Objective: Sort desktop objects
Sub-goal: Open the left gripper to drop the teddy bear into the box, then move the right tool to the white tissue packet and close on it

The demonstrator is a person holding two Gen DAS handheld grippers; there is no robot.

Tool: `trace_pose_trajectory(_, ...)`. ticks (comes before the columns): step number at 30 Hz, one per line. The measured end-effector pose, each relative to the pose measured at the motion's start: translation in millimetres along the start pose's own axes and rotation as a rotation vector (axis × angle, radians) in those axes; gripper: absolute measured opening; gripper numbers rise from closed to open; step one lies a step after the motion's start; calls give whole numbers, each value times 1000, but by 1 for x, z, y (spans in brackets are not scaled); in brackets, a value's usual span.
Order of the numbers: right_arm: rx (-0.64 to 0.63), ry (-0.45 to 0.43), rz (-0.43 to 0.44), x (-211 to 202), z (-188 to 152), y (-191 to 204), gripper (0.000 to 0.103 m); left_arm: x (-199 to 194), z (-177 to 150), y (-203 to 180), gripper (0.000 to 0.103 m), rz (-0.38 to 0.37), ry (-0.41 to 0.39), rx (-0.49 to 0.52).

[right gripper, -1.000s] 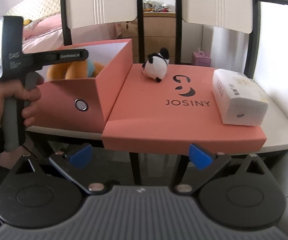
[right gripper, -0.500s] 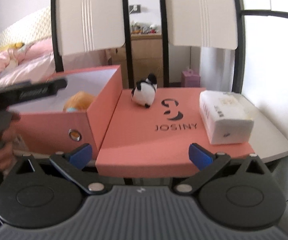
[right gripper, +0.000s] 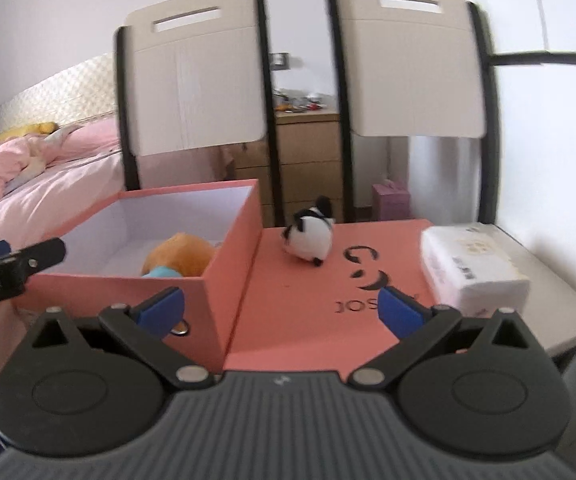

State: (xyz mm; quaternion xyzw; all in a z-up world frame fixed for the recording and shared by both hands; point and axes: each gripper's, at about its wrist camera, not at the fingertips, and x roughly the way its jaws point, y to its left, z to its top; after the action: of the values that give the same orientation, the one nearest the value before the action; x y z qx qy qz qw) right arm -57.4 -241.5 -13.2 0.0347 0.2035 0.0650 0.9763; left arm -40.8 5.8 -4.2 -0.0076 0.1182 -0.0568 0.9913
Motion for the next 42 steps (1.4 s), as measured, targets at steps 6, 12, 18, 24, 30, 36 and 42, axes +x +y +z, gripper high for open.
trace_pose_trajectory(6,-47,-81,28,6,-2,14,103,4,0,6,103,25,9,-9)
trace_pose_trajectory(12,14,-74,0,16,1,9,103,7,-2,9,103,29,25,-26)
trace_pose_trajectory(18,43,-50,-27,22,-2,12,103,6,-5,8,103,42,27,-30)
trace_pose_trajectory(24,46,-51,-3,19,-4,15,103,3,-7,3,103,31,23,-30)
trace_pose_trajectory(30,67,-77,27,10,4,6,103,1,-6,3,103,34,22,-42)
trace_pose_trajectory(36,43,-155,3,-4,23,-13,103,-1,-5,2,103,30,19,-42)
trace_pose_trajectory(42,-29,-217,-65,-1,40,-37,103,0,-6,-1,103,28,22,-32)
